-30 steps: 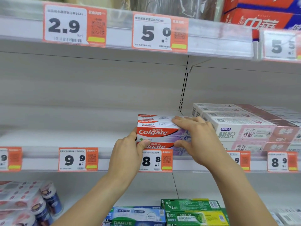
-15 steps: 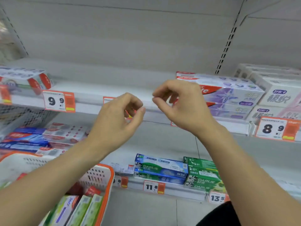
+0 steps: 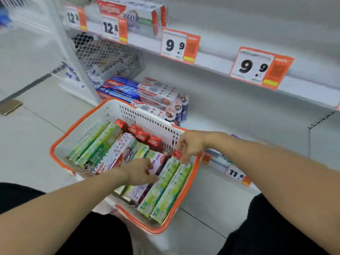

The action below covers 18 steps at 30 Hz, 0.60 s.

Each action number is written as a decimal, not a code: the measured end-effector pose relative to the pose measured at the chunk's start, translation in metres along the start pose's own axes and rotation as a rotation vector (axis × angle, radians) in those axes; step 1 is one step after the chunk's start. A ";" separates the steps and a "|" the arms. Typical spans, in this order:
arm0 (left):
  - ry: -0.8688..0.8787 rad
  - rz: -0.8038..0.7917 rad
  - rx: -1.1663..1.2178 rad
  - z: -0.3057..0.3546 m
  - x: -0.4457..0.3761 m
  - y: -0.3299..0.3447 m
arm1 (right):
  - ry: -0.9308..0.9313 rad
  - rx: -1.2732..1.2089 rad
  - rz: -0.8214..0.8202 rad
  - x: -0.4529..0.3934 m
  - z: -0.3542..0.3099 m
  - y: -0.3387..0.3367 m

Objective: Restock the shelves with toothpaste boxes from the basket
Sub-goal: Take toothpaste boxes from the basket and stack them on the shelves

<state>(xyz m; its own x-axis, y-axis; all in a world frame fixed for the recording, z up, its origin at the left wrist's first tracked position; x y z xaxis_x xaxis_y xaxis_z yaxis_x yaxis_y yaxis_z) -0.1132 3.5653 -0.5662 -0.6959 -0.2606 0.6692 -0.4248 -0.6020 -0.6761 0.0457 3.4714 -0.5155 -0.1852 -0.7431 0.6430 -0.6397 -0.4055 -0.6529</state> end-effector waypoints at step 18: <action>-0.102 -0.223 0.238 -0.005 -0.001 0.015 | 0.022 0.146 -0.204 -0.036 0.013 0.055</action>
<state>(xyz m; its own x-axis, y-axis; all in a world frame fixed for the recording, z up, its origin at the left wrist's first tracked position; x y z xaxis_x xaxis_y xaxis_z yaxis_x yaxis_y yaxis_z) -0.1213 3.5601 -0.5788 -0.5346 -0.1696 0.8279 -0.4043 -0.8089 -0.4268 0.0272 3.4686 -0.5794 -0.0804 -0.6268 0.7751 -0.5517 -0.6196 -0.5583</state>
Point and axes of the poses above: each hand's wrist, its own x-axis away from the middle knuckle, its own y-axis out of the palm, z = x × y, the point moved 8 cm from there along -x, towards the middle knuckle, and after that the axes turned 3 degrees about -y, right-handed, at the moved point
